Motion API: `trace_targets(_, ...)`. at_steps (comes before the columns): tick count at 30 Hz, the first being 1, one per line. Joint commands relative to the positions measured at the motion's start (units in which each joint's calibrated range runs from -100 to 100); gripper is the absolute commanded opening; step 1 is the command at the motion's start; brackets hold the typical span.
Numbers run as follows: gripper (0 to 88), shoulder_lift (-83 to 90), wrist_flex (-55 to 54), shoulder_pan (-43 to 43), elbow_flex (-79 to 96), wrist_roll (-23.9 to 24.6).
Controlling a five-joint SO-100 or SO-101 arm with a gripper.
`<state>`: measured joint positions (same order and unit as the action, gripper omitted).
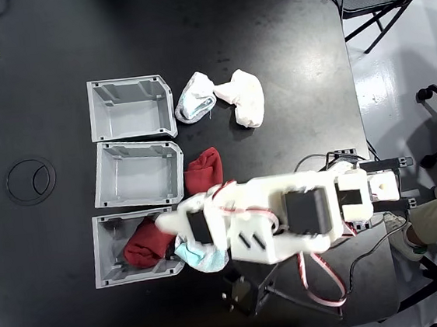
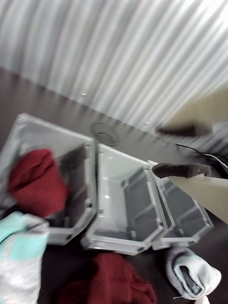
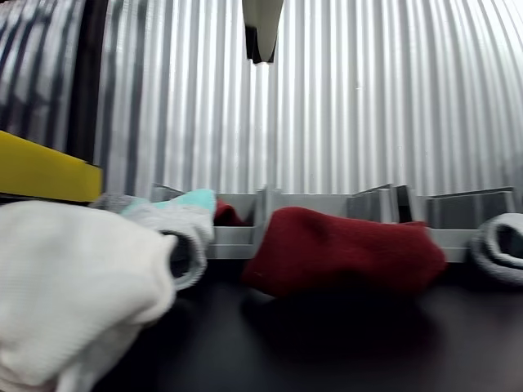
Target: Put the sock in the container
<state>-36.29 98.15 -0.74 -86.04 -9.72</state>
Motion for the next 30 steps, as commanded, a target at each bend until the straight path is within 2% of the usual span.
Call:
trace_targets(1, 1.4, 7.14, 1.85, 2.28, 3.71, 0.60)
trace_targets(7, 1.3, 21.19, 1.85, 2.67, 22.19, 0.60)
trace_targets(17, 1.3, 54.57, 1.68, -0.16, 55.83, 0.31)
trace_targets(23, 1.3, 70.21, 1.34, -0.40, 68.81, 0.37)
trace_targets(30, 1.3, 80.08, 1.34, 0.47, 79.54, 0.48)
